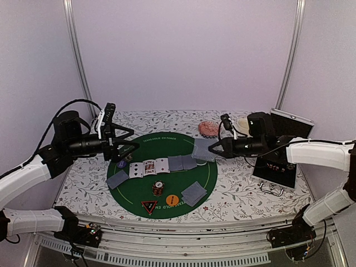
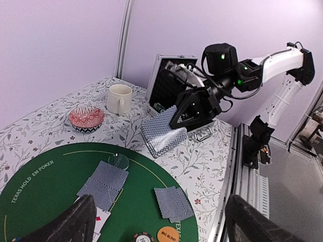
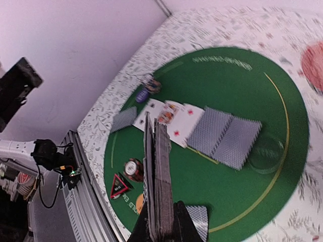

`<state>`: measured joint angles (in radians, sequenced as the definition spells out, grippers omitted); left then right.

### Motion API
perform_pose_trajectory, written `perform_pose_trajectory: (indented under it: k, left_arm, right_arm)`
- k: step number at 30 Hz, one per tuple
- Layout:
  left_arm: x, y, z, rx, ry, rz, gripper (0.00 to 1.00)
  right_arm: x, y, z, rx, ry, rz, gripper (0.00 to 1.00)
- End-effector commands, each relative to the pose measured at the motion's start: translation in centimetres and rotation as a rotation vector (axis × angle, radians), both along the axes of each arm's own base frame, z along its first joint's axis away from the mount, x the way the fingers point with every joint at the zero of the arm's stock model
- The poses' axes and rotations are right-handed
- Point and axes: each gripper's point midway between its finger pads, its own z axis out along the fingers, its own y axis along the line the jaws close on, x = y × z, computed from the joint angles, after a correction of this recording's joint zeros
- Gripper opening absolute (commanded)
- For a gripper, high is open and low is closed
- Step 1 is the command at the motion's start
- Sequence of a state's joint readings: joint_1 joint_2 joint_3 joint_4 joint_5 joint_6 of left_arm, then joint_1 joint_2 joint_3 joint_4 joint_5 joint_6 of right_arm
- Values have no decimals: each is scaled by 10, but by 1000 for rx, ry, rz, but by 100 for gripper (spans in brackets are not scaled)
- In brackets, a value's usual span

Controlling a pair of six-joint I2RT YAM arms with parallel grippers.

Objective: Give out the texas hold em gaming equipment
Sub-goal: Place the poker card on the poker table mat.

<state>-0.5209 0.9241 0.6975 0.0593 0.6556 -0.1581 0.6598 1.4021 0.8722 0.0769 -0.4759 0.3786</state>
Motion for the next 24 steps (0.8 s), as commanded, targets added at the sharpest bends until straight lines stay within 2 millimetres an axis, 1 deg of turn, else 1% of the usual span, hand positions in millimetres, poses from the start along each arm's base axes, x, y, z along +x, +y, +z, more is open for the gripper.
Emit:
perform_pose_trajectory:
  k: [1, 3, 5, 9, 13, 17, 20, 24]
  left_arm:
    - [6, 1, 4, 14, -13, 34, 91]
    - [6, 1, 3, 16, -11, 33, 90]
    - [6, 1, 3, 18, -11, 35, 90]
    - [6, 2, 3, 20, -13, 38, 91]
    - [8, 1, 1, 23, -11, 40, 91]
    - [8, 1, 1, 25, -9, 37, 91]
    - [9, 1, 0, 27, -8, 40, 91]
    - [9, 1, 0, 29, -10, 42, 91]
  right_arm:
    - [-4, -45, -58, -31, 252, -174, 1]
    - [-2, -58, -73, -23, 295, -205, 1]
    - [3, -67, -84, -11, 327, -226, 1]
    - [10, -79, -111, -44, 385, -249, 1]
    - [15, -83, -128, -50, 433, -247, 2]
    - [17, -81, -144, -65, 473, -233, 5]
    - [14, -77, -152, -68, 508, -209, 9]
    - [9, -80, -165, -104, 544, -206, 16]
